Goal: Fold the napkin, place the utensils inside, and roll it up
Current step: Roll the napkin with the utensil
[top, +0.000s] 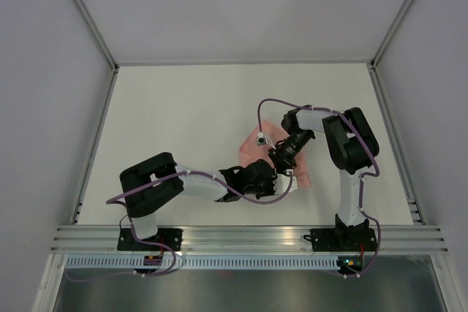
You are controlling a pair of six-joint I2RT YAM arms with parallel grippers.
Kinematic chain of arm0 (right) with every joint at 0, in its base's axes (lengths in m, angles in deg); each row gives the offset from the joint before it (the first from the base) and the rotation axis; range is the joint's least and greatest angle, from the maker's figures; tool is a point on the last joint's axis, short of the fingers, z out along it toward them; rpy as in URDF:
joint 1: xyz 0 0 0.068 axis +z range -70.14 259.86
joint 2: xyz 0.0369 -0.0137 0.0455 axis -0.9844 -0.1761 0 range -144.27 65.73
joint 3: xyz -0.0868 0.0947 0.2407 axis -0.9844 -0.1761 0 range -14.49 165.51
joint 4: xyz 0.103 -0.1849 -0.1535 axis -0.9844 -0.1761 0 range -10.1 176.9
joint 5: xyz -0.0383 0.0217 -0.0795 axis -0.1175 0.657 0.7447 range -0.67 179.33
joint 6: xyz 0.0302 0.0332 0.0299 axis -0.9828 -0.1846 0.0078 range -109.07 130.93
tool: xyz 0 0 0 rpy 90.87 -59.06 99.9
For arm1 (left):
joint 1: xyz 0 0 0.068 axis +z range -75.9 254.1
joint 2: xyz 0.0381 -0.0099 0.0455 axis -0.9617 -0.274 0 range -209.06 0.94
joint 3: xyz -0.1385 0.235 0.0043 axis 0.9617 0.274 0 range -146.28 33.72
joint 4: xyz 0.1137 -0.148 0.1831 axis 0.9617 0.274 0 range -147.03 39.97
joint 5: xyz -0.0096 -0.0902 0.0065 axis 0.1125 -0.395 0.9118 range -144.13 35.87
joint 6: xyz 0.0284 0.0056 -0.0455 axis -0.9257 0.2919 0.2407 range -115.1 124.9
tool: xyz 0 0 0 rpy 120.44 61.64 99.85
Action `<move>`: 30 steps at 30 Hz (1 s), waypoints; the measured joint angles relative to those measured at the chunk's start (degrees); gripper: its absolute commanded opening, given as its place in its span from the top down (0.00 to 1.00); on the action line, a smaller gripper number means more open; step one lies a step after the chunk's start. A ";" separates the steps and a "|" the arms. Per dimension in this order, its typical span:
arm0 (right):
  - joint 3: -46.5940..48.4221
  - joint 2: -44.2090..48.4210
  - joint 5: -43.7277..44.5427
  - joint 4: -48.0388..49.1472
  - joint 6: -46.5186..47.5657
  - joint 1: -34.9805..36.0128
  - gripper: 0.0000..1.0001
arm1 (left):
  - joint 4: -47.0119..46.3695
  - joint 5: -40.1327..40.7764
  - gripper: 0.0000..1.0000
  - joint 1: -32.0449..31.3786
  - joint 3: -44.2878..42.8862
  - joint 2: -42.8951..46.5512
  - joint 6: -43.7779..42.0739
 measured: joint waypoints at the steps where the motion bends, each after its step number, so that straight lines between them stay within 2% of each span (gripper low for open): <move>1: -0.35 1.07 0.39 1.22 -0.11 -0.09 0.58 | 0.92 -1.64 0.98 0.70 -0.57 -0.09 0.79; 4: -1.77 5.55 2.21 6.91 -2.05 -0.63 0.52 | 3.28 -5.88 0.98 2.84 -2.12 -0.42 3.08; 10: -2.54 13.53 2.75 17.73 -7.43 -5.55 0.52 | 6.69 -14.27 0.98 6.43 -5.25 -1.86 6.84; 16: -3.34 20.92 1.46 22.82 -9.57 -13.68 0.52 | 7.13 -24.74 0.98 10.95 -5.81 -3.04 10.73; 19: -7.15 26.47 1.57 24.68 -8.87 -15.82 0.50 | 7.06 -30.71 0.98 13.44 -6.49 -4.44 13.22; 26: -19.67 40.76 2.93 26.32 -3.69 -14.14 0.46 | 6.93 -44.85 0.98 18.25 -10.29 -10.36 19.80; 30: -26.93 48.74 7.08 29.44 -1.97 -8.92 0.40 | 6.86 -50.84 0.98 20.00 -12.02 -13.27 22.75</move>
